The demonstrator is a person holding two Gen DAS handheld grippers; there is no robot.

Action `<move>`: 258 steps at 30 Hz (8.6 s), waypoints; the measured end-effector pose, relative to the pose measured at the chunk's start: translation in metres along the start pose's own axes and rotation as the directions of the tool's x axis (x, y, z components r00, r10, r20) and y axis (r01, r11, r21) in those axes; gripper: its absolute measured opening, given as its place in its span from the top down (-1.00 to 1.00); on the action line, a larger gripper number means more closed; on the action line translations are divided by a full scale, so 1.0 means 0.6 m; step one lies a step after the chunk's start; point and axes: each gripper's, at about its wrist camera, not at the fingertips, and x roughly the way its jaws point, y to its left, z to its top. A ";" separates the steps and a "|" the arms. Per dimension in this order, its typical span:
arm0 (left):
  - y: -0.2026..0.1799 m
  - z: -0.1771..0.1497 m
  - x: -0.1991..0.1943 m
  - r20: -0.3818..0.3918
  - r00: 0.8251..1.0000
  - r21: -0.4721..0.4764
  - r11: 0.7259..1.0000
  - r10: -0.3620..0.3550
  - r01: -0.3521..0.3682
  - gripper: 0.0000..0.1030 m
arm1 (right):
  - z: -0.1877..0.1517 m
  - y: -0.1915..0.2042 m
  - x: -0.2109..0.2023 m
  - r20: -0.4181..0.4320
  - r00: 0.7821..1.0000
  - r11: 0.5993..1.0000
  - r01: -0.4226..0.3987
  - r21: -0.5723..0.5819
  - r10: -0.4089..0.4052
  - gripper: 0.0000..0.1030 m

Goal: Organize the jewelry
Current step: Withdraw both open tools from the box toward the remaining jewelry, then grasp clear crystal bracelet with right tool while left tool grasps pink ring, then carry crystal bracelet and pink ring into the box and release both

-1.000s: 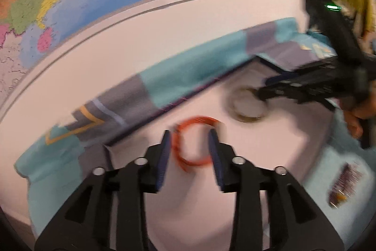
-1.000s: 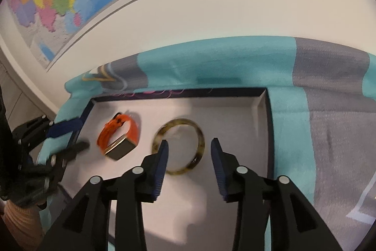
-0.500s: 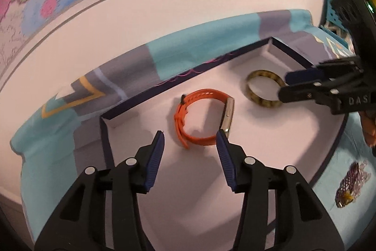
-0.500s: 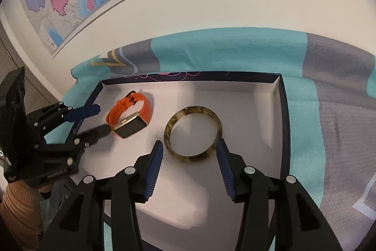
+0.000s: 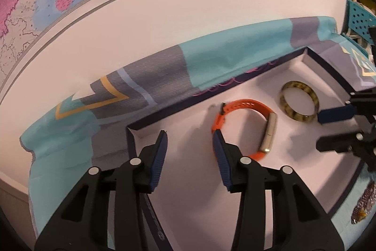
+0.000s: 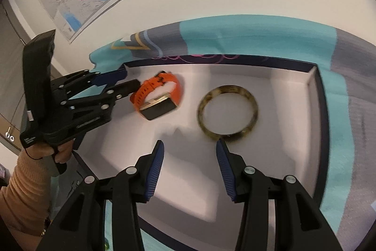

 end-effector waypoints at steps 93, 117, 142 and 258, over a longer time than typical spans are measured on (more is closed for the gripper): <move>-0.147 -0.261 -0.207 0.021 0.959 -0.041 0.958 -0.282 0.283 0.26 | -0.287 0.065 -0.188 0.127 0.986 0.974 0.130 -0.183 -0.108 0.95; -0.138 -0.245 -0.184 0.008 0.962 -0.110 0.956 -0.274 0.273 0.49 | -0.312 0.059 -0.171 0.093 0.985 0.968 0.164 -0.192 -0.148 0.65; -0.110 -0.218 -0.259 0.138 0.946 -0.119 0.943 -0.293 0.310 0.63 | -0.225 0.061 -0.231 0.237 0.970 0.983 0.093 -0.159 -0.053 0.72; -0.053 -0.055 -0.047 0.015 0.989 -0.176 0.973 -0.149 0.150 0.62 | 0.005 0.007 -0.036 0.167 0.977 0.972 0.164 -0.167 -0.137 0.72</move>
